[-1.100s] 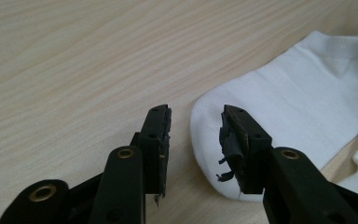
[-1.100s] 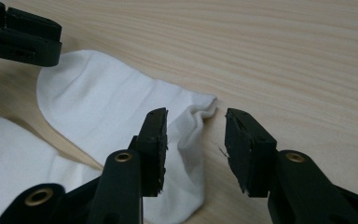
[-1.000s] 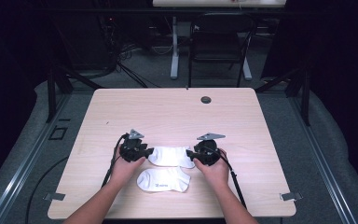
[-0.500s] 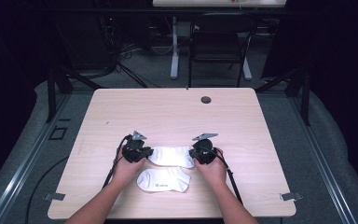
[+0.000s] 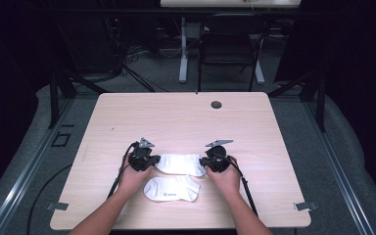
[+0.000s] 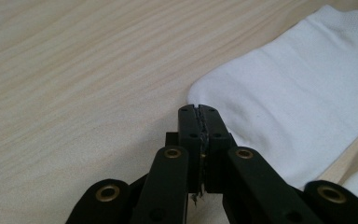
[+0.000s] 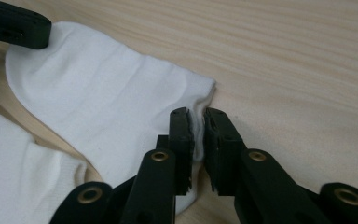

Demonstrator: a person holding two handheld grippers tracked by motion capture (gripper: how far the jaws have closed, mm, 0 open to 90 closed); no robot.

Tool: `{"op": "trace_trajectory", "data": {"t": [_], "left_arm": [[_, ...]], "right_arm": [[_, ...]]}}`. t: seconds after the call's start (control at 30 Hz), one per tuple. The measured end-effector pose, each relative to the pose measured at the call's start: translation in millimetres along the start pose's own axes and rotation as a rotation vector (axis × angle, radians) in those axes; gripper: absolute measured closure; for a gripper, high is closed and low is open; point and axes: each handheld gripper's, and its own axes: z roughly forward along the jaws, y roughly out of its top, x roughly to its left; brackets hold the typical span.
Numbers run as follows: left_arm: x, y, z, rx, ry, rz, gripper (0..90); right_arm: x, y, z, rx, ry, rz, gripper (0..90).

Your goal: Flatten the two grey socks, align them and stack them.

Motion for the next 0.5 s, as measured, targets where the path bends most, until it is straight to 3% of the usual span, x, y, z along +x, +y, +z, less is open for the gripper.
{"op": "trace_trajectory", "data": {"t": [0.2, 0.5], "left_arm": [[0.7, -0.5, -0.5, -0.001, 0.000, -0.004, 89.4], [-0.3, -0.6, -2.9, -0.010, -0.002, -0.004, 89.4]], "right_arm": [[-1.8, -3.3, -3.5, -0.004, -0.003, -0.013, 86.1], [-0.4, -2.0, -5.7, -0.013, 0.001, -0.023, 86.4]]}}
